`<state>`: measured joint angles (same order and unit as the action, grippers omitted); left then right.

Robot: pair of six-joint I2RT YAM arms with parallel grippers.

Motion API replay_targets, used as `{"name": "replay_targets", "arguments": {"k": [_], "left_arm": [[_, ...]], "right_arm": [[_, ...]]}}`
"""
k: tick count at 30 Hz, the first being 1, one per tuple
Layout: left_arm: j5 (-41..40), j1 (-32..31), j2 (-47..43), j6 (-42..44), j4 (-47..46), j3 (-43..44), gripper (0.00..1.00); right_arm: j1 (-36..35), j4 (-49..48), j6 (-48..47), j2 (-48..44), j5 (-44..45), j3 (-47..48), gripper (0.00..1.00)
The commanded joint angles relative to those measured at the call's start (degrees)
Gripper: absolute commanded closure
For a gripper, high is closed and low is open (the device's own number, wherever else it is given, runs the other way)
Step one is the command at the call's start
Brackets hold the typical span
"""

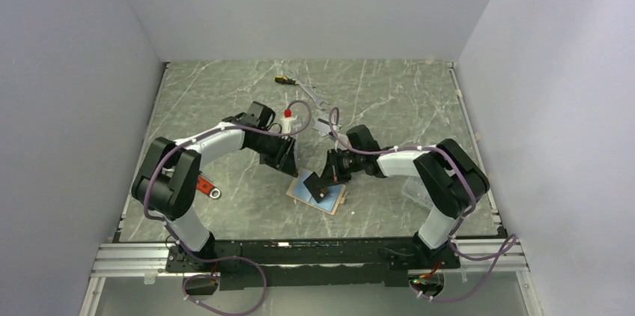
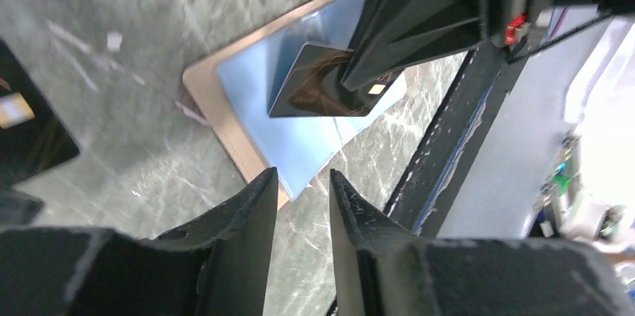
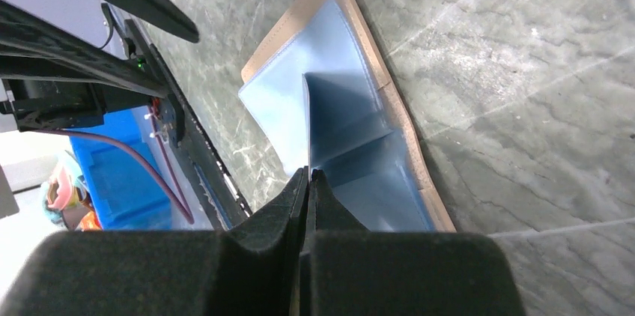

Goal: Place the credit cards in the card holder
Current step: Open the card holder at the center of the board, then insert the credit card into the card holder.

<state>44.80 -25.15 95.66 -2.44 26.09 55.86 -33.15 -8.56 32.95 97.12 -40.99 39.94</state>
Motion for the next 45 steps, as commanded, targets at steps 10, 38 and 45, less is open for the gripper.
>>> {"name": "replay_targets", "arguments": {"k": [10,38,45], "left_arm": [[-7.7,-10.5,-3.5,46.8,13.3,4.6,0.65],[-21.1,-20.1,1.8,40.3,7.9,-1.0,0.72],[-19.6,-20.7,1.5,37.1,8.0,-2.0,0.73]], "right_arm": [[-0.7,5.1,-4.9,0.5,-1.6,3.1,1.0],[2.2,4.2,1.9,-6.3,-0.2,-4.3,1.0],[2.2,0.3,4.0,-4.1,-0.3,-4.3,1.0]]}}
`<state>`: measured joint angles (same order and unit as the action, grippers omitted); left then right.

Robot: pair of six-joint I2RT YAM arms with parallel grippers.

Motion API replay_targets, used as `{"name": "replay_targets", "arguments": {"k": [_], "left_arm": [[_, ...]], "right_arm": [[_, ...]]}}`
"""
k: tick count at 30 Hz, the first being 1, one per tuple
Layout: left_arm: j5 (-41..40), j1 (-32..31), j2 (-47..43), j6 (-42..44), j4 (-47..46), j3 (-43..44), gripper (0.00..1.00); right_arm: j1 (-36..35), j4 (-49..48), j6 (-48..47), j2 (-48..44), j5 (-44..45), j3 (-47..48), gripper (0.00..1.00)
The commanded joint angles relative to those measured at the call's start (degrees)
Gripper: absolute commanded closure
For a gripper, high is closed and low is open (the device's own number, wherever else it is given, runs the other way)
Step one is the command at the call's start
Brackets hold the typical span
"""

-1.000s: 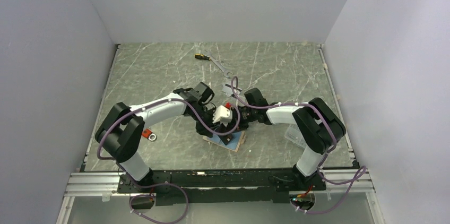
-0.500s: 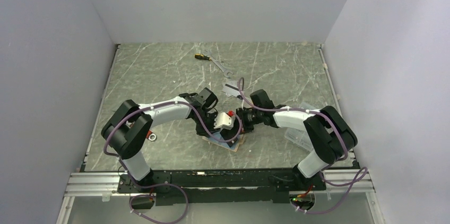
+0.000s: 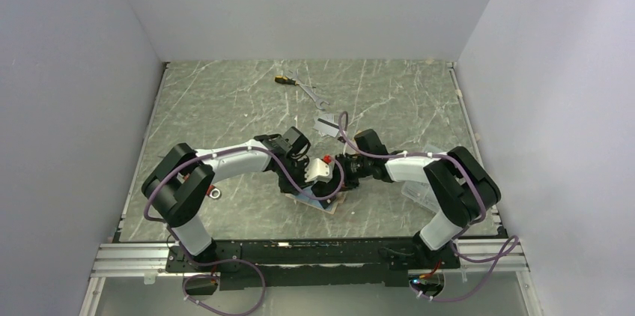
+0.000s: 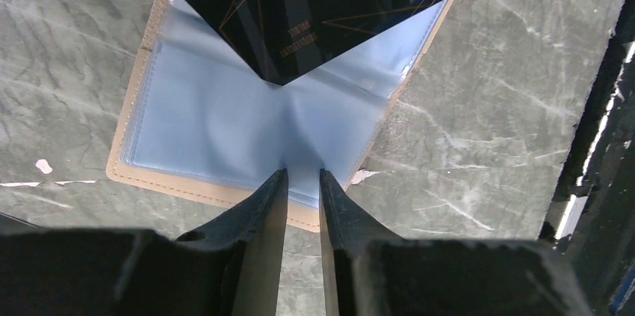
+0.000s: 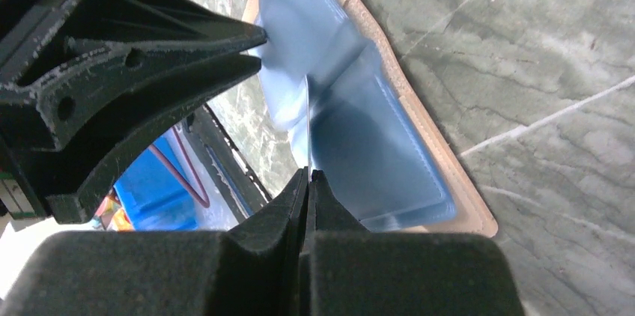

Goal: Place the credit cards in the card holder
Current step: Insert the credit card into the card holder.

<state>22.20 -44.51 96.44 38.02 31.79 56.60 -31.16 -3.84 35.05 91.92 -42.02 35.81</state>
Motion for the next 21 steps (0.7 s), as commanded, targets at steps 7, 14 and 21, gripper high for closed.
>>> {"name": "replay_targets", "arguments": {"k": [7,14,21], "left_arm": [[3.4,-1.3,-0.7,-4.6,4.6,-1.2,0.71],[-0.3,-0.4,-2.0,1.0,12.1,7.4,0.6],[-9.5,1.2,-2.5,11.3,8.0,4.0,0.59]], "right_arm": [[0.5,-6.3,3.5,1.7,2.0,-1.5,1.0],[0.6,-8.2,4.5,1.5,2.3,-2.9,1.0],[0.6,-9.7,4.9,2.5,2.1,-3.1,1.0]]}}
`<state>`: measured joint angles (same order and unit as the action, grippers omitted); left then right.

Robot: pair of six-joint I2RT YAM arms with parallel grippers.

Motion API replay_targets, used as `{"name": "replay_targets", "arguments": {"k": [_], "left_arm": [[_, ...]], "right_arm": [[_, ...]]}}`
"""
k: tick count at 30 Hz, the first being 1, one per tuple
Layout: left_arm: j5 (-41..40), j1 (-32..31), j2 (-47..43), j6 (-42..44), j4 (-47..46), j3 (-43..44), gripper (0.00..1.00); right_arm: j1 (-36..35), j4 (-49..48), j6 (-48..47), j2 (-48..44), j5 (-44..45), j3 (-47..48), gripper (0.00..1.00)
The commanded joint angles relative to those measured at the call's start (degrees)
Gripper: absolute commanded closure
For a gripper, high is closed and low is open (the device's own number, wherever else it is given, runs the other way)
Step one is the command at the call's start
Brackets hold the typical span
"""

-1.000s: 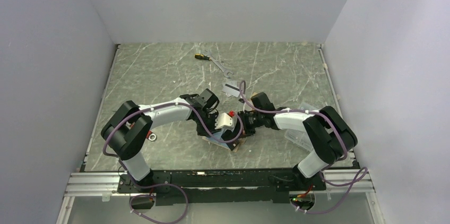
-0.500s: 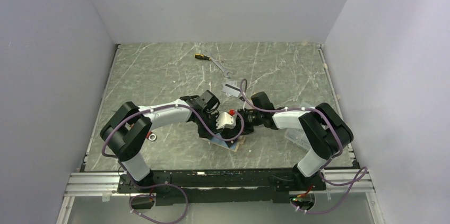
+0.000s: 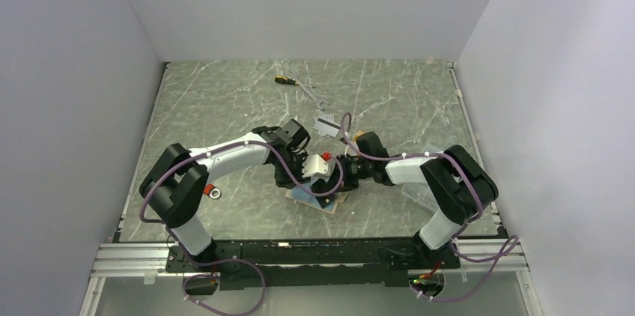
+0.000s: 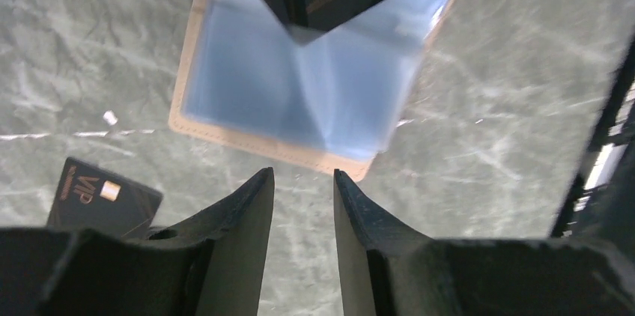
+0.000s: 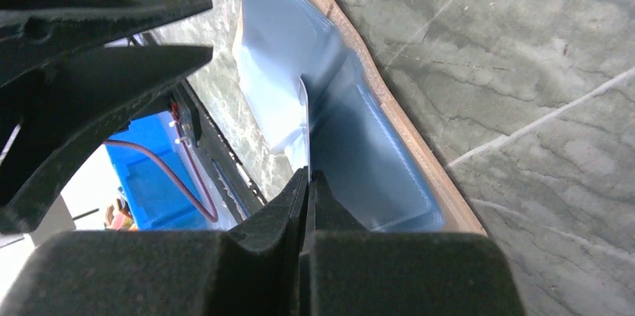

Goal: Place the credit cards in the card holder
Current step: Insert the credit card into the card holder.

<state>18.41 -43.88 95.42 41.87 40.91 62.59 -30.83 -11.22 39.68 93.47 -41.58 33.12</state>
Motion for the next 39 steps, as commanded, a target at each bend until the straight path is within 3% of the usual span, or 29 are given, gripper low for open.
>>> {"name": "replay_targets", "arguments": {"k": [1,8,24,39], "left_arm": [[-6.1,0.5,-1.3,8.4,-2.2,-2.6,0.59],[-7.1,-0.7,2.2,8.6,-3.7,-3.9,0.61],[-0.7,-9.4,2.0,3.9,-2.0,-7.6,0.63],[-2.1,-11.4,3.5,2.7,-1.2,-6.0,0.64]], "right_arm": [[0.2,-2.5,0.3,1.0,1.7,-0.3,1.0],[0.3,-2.2,-0.2,0.8,1.8,0.2,1.0],[2.2,-1.3,-2.2,0.3,1.0,0.4,1.0],[3.9,-4.4,-2.1,2.7,1.4,-0.6,1.0]]}}
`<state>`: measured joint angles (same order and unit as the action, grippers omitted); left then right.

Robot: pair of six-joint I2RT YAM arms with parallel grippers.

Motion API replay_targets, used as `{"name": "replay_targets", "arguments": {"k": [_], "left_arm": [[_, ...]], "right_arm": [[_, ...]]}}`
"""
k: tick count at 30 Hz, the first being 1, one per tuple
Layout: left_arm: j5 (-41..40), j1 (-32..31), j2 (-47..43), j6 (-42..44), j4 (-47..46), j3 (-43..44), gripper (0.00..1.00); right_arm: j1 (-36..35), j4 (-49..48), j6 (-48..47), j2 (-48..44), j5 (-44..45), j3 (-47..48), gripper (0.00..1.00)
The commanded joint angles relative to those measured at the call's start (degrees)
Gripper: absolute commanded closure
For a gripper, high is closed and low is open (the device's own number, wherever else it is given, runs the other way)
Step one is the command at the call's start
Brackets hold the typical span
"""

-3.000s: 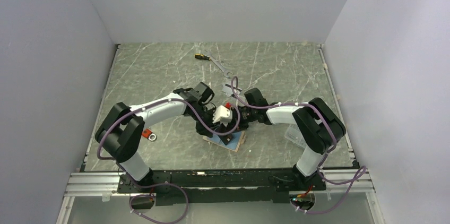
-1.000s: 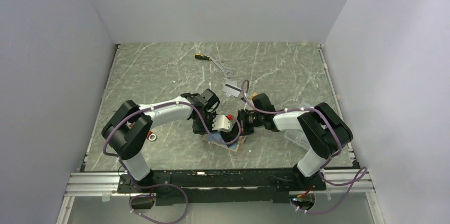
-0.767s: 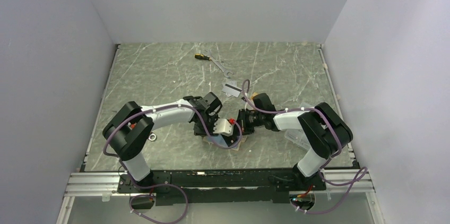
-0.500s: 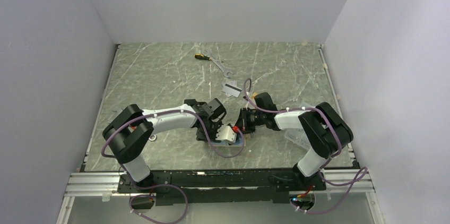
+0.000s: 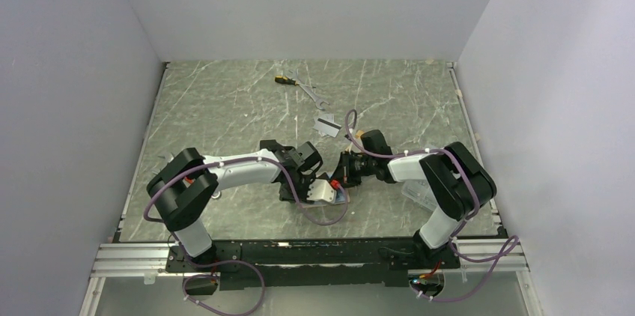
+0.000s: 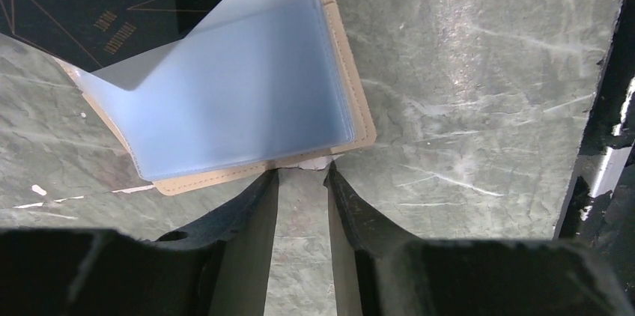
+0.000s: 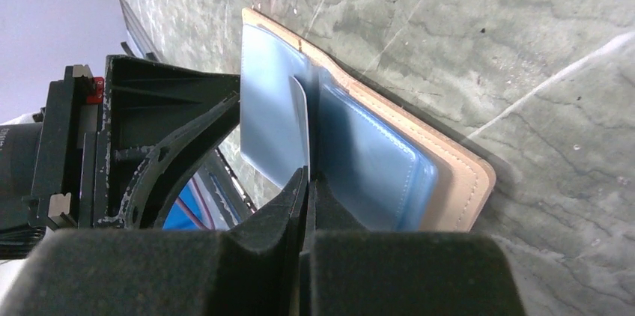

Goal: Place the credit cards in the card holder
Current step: Insert the credit card into the card holder.

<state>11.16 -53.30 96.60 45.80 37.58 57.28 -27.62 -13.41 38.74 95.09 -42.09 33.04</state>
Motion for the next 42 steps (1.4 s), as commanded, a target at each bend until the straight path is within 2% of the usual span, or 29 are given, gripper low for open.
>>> {"name": "replay_targets", "arguments": {"k": [1,19,37,42], "left_arm": [[5.0,-2.3,2.4,-1.1,2.1,-0.6,0.64],[3.4,-4.5,3.9,0.3,3.5,1.5,0.66],[1.9,-4.6,4.8,0.2,3.2,2.8,0.67],[1.1,-4.5,5.0,-0.1,2.5,2.2,0.68]], "right_arm": [[0.8,-2.3,-1.1,1.2,2.1,-0.5,1.0],[0.0,-9.5,2.4,3.9,3.5,-1.9,1.0],[-3.2,-14.3,11.5,1.1,12.5,-8.4,1.0],[-6.4,-16.4,14.7,2.0,15.0,-8.9,1.0]]}}
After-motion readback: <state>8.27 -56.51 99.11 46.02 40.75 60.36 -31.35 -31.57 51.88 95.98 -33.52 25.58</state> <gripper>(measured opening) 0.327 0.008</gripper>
